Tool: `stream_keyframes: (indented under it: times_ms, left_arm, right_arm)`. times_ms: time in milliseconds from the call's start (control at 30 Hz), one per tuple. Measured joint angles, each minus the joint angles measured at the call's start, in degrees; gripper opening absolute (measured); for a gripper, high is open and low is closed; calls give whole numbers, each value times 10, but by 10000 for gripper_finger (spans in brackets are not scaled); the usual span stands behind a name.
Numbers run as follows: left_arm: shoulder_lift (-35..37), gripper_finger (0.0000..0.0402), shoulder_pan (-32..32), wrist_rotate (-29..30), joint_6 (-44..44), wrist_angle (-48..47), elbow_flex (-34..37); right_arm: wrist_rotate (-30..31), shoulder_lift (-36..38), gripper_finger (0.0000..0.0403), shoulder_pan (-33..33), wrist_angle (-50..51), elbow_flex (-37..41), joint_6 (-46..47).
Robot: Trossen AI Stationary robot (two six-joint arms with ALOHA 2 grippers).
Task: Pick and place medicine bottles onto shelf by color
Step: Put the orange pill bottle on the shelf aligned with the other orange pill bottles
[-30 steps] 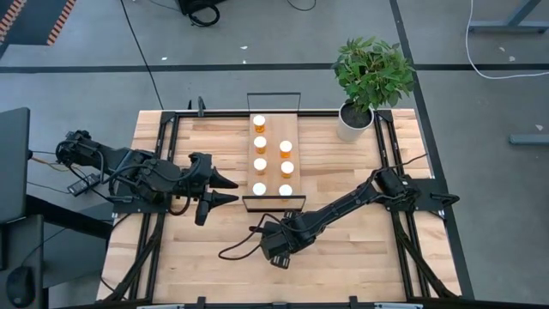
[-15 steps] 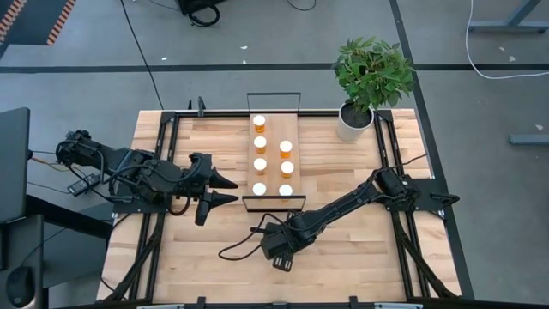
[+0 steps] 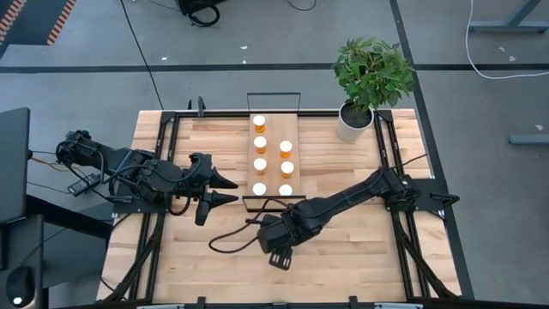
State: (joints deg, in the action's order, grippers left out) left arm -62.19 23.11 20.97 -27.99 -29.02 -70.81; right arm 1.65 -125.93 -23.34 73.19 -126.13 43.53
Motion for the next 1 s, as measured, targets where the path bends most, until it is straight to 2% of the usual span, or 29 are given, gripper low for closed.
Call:
stream_keyframes:
  times_ms: [233, 533, 1000]
  left_arm:
    - [0, 169, 0, 0, 0, 0, 0]
    - [0, 169, 0, 0, 0, 0, 0]
    - [0, 163, 0, 0, 0, 0, 0]
  right_arm:
    - [-22, 0, 232, 9, 73, -86, 14]
    - [-36, 45, 232, 33, 119, -89, 24]
    - [55, 113, 232, 109, 129, -89, -8]
